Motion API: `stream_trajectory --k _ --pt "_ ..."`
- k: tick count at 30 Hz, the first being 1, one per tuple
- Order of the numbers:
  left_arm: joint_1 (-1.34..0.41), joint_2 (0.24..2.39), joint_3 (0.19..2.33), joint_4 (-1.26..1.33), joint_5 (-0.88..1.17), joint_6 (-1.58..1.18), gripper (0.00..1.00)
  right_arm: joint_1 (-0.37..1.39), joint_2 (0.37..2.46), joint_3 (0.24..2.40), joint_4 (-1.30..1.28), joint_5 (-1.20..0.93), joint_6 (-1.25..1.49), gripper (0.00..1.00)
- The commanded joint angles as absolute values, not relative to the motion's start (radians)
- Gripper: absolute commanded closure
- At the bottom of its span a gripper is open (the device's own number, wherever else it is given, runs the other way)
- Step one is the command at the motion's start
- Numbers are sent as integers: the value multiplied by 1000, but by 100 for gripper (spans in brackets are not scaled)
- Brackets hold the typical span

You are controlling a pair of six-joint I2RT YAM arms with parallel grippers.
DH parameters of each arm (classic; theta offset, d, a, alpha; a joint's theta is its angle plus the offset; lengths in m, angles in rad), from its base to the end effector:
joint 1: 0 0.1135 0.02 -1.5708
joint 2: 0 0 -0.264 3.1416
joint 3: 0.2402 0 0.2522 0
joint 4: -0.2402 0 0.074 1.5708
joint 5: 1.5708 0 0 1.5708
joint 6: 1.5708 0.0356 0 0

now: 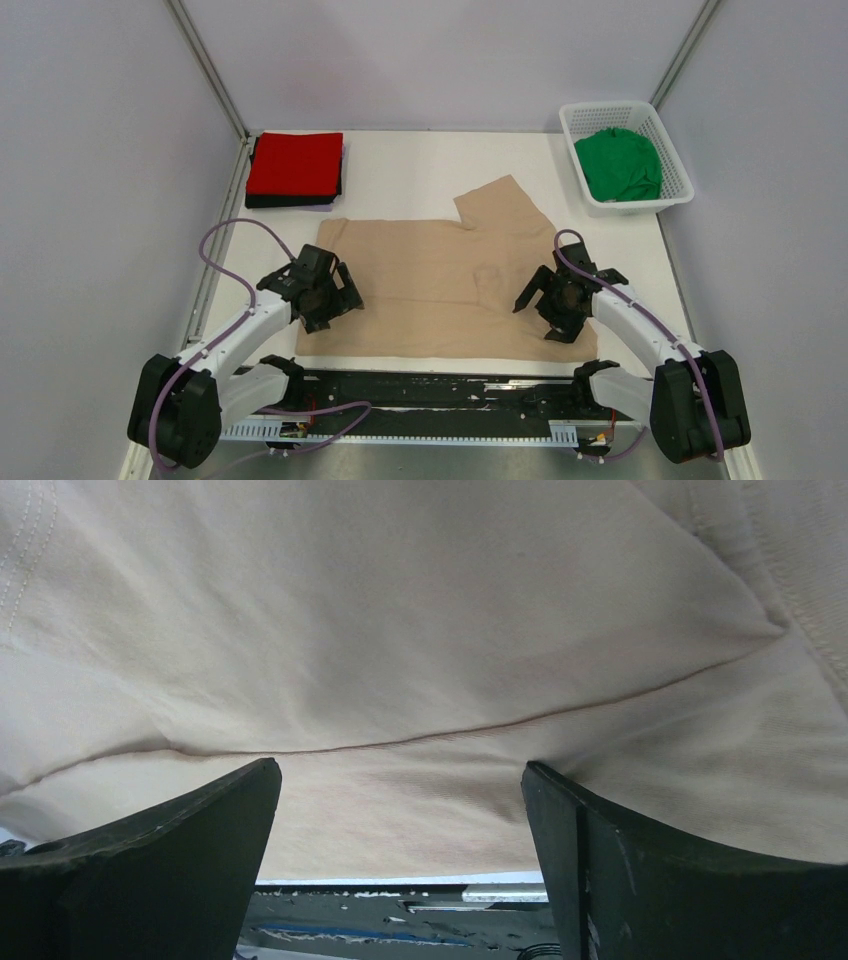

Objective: Fold and stack the t-shirts
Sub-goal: Fold the flattened tshirt in 1/3 of the way, then grab the side of the flattened tshirt furthest away from the robot with both arms

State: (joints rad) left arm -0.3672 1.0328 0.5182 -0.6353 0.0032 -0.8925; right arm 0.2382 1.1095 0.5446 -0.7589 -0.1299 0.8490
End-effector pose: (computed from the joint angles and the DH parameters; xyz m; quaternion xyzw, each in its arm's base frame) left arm 0.1607 -0.0620 0.1718 -0.2536 0.9445 -0.1243 0.1679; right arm 0.1624 0.0442 0.1635 0.2901 0.9469 0.1187 0.0719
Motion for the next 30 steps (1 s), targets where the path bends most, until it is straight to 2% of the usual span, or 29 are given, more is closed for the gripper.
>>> stream_trajectory --k 1,12,19,23,30 --pt "-364 1084 642 -682 -142 -895 0 241 1082 621 -782 -31 804 0" --pt "-186 1453 955 -498 -163 -782 0 240 1164 811 -635 -6 683 0" --pt "-120 1734 1245 -542 -223 -728 1 239 1293 903 -588 43 657 0" --pt "-110 1861 1359 -578 -275 -721 10 239 1327 911 -580 70 642 0" --pt "-109 1985 1430 -596 -310 -735 26 238 1384 905 -568 92 639 0"
